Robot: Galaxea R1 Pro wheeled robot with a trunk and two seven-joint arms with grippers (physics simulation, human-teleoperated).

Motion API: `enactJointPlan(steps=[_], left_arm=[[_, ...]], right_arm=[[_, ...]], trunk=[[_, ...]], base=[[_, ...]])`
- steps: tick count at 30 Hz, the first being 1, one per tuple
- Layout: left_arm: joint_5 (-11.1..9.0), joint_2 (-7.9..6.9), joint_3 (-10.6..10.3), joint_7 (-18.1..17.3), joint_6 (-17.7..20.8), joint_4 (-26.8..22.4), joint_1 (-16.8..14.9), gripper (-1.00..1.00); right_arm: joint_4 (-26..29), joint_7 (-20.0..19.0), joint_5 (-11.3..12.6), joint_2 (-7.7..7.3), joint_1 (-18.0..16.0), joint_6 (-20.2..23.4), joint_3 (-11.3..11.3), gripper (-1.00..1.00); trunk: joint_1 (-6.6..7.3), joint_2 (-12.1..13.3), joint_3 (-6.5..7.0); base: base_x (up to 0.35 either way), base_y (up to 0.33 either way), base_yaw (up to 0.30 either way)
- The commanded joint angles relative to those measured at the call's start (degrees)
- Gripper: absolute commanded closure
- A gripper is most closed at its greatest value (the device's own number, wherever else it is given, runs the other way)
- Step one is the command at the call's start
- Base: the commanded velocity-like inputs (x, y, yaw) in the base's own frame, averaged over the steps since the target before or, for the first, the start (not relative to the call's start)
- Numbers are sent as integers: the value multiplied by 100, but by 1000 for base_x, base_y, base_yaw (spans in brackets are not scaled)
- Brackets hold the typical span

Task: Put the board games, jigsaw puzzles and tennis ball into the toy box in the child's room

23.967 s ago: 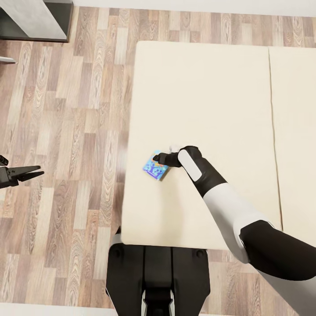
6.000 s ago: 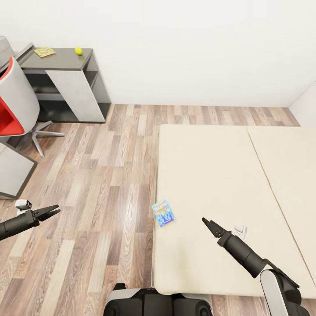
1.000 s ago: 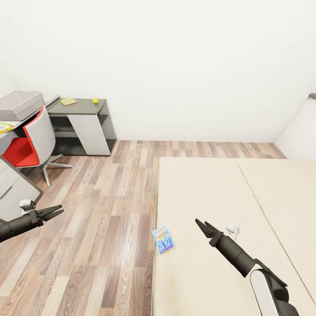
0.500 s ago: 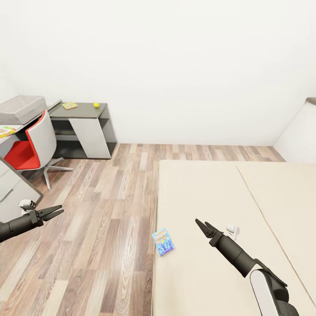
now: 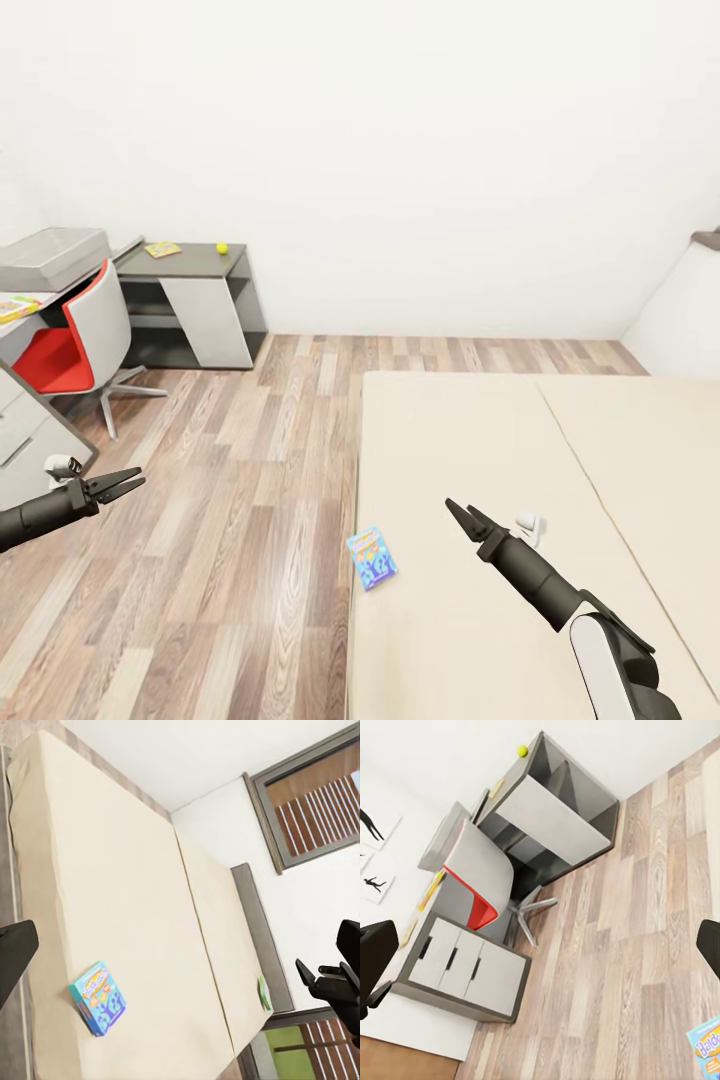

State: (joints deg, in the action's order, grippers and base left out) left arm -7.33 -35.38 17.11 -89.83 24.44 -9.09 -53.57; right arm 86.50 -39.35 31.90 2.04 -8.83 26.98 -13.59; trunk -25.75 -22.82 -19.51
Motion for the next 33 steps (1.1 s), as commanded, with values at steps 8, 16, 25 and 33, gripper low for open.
enactJointPlan(steps=[8, 16, 25, 33], left_arm=[[-49, -4, -49, -17, 61, 4, -4, -100], [-49, -4, -50, -17, 61, 4, -4, -100], [-49, -4, -44, -17, 61, 4, -4, -100], [-49, -4, -48, -17, 61, 4, -4, -100]], right_arm=[[-12, -12, 35, 0, -5, 45, -13, -100], [-67, -12, 35, -3, -5, 44, -13, -100], [-80, -12, 35, 5, -6, 44, -13, -100], [-89, -12, 35, 6, -5, 44, -13, -100]], trunk=[[-3, -10, 66], [-3, -10, 141], [-3, -10, 226], [-3, -10, 299]], base=[[0, 0, 0], [0, 0, 0], [0, 0, 0], [0, 0, 0]])
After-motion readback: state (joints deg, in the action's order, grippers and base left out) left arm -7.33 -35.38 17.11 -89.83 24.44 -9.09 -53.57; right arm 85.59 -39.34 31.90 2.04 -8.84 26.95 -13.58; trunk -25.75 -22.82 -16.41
